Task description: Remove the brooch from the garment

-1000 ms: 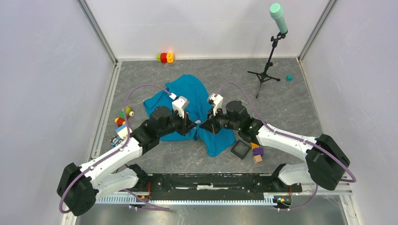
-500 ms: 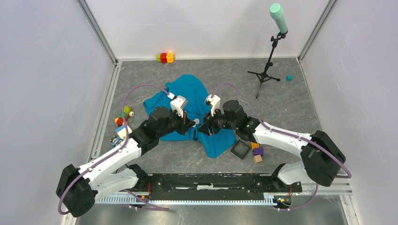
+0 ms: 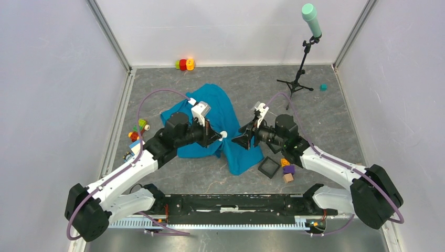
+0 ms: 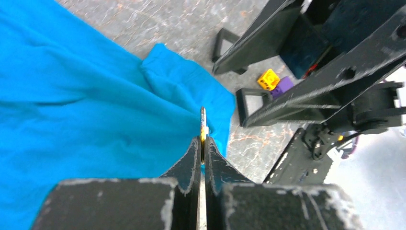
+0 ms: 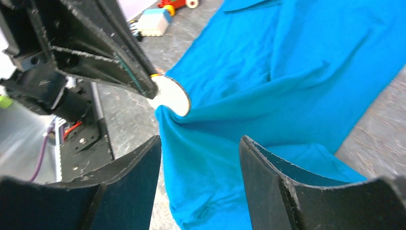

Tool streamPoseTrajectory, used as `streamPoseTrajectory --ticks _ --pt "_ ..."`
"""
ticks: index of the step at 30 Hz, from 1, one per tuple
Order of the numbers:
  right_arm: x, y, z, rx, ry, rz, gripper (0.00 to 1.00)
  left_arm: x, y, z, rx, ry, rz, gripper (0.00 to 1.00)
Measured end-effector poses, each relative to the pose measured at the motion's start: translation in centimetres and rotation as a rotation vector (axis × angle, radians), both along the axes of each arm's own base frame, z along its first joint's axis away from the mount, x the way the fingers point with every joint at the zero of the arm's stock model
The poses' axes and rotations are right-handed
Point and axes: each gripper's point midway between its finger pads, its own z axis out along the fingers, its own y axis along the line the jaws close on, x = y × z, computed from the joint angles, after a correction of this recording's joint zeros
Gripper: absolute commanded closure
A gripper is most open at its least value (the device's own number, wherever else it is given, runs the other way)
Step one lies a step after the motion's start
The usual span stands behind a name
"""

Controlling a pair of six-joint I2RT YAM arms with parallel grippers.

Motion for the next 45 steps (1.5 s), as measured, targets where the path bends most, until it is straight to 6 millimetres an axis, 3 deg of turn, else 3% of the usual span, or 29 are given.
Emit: streamPoseTrajectory --ticks 4,10,23,29,34,36,39,41,43,45 --pt "-1.2 0.7 0.9 0.039 -0.028 0.081 0.40 -0.7 -0.8 1.7 -0.046 -0.004 -0.061 0.98" --pt "-2.4 0.8 1.1 0.067 -0.070 0.139 0.52 -2.3 -1.4 1.8 -0.065 0.020 -0.148 0.98" --pt "-2.9 1.3 3.5 0.003 -0.267 0.277 0.56 -3.7 -2.2 2.1 -0.089 0.029 -0.250 0.98" --pt "-3.6 1.5 3.6 0.015 -0.267 0.323 0.49 -3.7 -2.4 2.3 -0.099 0.016 -0.266 0.98" --pt "-4.3 1.7 3.2 0.002 -0.269 0.374 0.68 -3.8 -2.4 2.3 -0.097 0.010 -0.276 0.98" --pt "-4.3 1.9 3.2 -0.006 -0.272 0.390 0.69 -3.8 -2.4 2.3 -0.095 0.008 -0.276 0.98" --pt "-4.3 2.1 3.3 -0.011 -0.279 0.405 0.89 -3.7 -2.4 2.2 -0.092 0.006 -0.275 0.98" --pt "-4.2 2.1 3.3 -0.015 -0.283 0.404 1.00 -3.7 -2.4 2.2 -0.092 0.005 -0.274 0.90" --pt "-4.1 2.1 3.2 -0.017 -0.278 0.401 1.00 -3.5 -2.3 2.1 -0.086 0.003 -0.265 0.76" --pt "-4.0 2.1 3.2 -0.019 -0.275 0.399 1.00 -3.2 -2.2 2.1 -0.079 -0.007 -0.250 0.50"
